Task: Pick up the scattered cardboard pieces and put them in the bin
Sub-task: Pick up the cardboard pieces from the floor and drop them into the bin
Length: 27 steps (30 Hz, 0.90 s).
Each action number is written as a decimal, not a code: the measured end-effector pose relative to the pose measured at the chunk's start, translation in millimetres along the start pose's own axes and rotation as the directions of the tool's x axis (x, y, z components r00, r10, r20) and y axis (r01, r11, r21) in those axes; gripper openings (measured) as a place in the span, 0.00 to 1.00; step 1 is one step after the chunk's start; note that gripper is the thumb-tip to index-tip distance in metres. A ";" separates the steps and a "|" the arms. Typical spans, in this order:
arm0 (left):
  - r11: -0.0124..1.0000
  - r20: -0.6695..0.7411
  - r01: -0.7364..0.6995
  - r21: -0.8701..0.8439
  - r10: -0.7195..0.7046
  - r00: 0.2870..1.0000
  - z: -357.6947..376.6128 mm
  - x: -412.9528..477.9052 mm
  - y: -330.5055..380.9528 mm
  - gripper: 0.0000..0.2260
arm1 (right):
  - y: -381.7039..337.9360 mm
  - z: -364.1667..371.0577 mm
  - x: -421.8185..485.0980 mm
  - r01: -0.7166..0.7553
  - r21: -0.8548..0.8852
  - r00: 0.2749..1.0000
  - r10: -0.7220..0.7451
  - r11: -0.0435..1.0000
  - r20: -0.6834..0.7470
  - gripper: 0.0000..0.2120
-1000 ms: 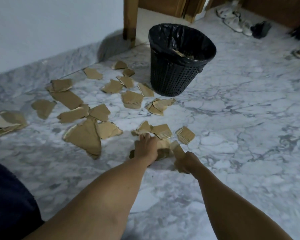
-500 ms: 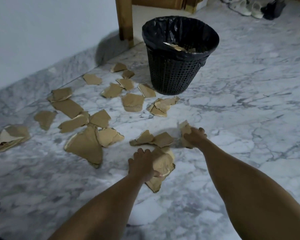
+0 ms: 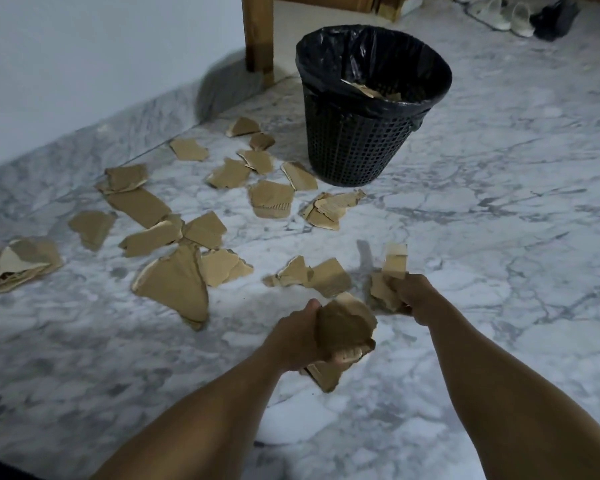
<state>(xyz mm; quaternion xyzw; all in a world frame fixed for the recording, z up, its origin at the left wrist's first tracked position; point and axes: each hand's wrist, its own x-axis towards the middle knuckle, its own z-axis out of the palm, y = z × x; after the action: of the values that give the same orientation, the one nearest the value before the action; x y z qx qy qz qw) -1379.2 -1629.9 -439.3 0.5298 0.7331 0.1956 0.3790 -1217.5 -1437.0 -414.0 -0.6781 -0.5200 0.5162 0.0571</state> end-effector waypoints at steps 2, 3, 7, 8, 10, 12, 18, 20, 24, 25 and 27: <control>0.966 -0.146 0.048 -0.254 -0.087 0.985 -11.8 1.9 -3.3 0.24 | -10.2 3.1 -7.5 -0.004 0.047 0.994 -0.001 0.999 0.108 0.14; 0.920 -0.226 0.081 -0.384 -0.179 0.957 -21.7 3.5 -4.8 0.25 | -18.8 10.3 -12.8 0.034 0.016 0.987 -0.036 0.999 0.157 0.13; 0.783 -0.383 0.185 -0.594 -0.478 0.791 -64.9 20.7 -7.5 0.31 | -38.1 51.5 -17.6 0.266 -0.386 0.955 -0.189 0.883 0.227 0.22; 0.811 -0.397 0.223 -0.541 -0.480 0.782 -71.3 28.7 -8.2 0.30 | -37.9 63.7 -19.5 0.289 -0.578 0.956 -0.195 0.763 0.220 0.29; 0.854 -0.374 0.329 -0.403 -0.482 0.792 -76.4 42.1 -7.8 0.30 | -31.9 84.4 -26.8 0.268 -0.727 0.961 -0.226 0.632 0.157 0.36; 0.874 -0.307 0.416 -0.251 -0.480 0.822 -70.9 48.0 -5.8 0.32 | -26.2 95.3 -34.4 0.191 -0.663 0.976 -0.211 0.724 0.052 0.31; 0.870 -0.256 0.476 -0.130 -0.493 0.832 -57.2 51.5 -3.2 0.28 | -9.4 63.7 -28.7 0.126 -0.347 0.992 -0.108 0.929 0.071 0.28; 0.848 -0.219 0.500 -0.176 -0.529 0.820 -56.5 54.1 0.2 0.29 | -0.2 46.2 -31.1 0.131 -0.267 0.988 -0.102 0.955 0.119 0.21; 0.778 -0.152 0.548 -0.308 -0.608 0.779 -49.8 48.9 -0.7 0.34 | 15.8 21.9 -45.0 0.143 -0.182 0.940 -0.076 0.973 0.331 0.11; 0.761 -0.149 0.553 -0.339 -0.624 0.767 -48.7 47.4 -1.7 0.34 | 17.3 19.4 -51.4 0.138 -0.219 0.898 -0.029 0.966 0.438 0.10; 0.715 -0.153 0.538 -0.447 -0.654 0.741 -49.4 45.4 -1.8 0.32 | 13.3 21.9 -72.6 0.180 -0.401 0.792 0.109 0.898 0.601 0.10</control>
<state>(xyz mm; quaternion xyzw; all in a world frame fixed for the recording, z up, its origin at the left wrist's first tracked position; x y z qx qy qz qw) -1424.8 -1582.8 -424.9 0.1429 0.8628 0.2749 0.3996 -1220.2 -1508.6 -385.8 -0.4599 -0.6256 0.5752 -0.2575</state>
